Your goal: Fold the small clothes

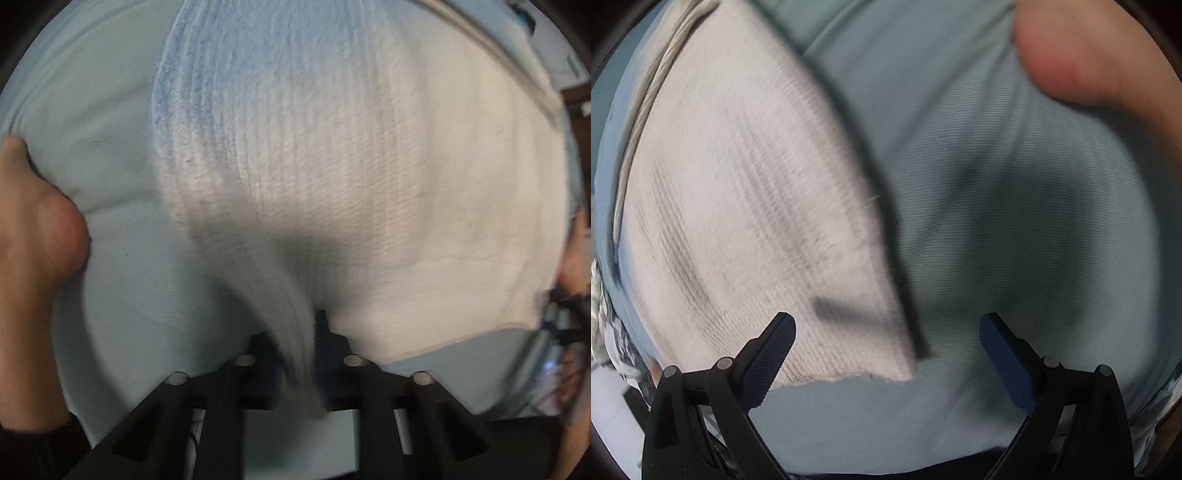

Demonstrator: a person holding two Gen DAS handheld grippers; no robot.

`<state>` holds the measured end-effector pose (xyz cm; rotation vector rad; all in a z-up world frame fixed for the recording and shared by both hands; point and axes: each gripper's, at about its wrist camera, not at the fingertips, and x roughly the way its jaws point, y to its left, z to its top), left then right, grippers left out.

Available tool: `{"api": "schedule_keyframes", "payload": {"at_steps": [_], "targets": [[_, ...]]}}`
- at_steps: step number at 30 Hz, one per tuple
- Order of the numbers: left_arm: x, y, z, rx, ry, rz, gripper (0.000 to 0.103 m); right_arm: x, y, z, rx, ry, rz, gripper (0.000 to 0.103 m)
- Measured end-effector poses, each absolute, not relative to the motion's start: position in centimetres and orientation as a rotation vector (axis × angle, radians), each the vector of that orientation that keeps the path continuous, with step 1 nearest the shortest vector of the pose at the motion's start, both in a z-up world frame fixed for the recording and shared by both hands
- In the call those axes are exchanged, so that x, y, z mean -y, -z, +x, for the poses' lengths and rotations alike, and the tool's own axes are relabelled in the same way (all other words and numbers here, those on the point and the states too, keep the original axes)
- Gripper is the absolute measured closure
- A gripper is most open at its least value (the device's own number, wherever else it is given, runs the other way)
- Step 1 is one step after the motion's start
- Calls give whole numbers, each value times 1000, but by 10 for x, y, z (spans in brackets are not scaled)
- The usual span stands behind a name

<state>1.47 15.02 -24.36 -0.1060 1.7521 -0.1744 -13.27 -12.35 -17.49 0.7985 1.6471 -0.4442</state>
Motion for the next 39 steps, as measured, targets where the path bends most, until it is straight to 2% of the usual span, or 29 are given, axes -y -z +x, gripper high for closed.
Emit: {"api": "schedule_keyframes", "payload": {"at_steps": [5, 7, 9, 11, 13, 18, 25, 32, 39], "targets": [[-139, 203, 17, -1659, 236, -65, 92, 108, 197, -122, -1670, 399, 803, 8], [-138, 186, 19, -1632, 264, -74, 92, 101, 203, -119, -1681, 420, 753, 13], [-134, 176, 22, -1609, 282, -83, 92, 97, 203, -117, -1663, 436, 719, 25], [-134, 166, 23, -1593, 298, -91, 92, 86, 197, -113, -1624, 414, 678, 70], [-137, 168, 21, -1581, 307, -100, 92, 78, 193, -106, -1602, 364, 669, 93], [-139, 158, 16, -1537, 326, -144, 93, 67, 174, -92, -1522, 314, 697, 96], [-142, 75, 22, -1333, 432, -218, 94, 69, 48, -89, -1062, 166, 778, 97], [-156, -14, 30, -1135, 459, -263, 94, 82, 11, -118, -756, 94, 829, 98], [-167, -48, 19, -1095, 470, -326, 94, 79, 6, -119, -622, 90, 850, 98]]}}
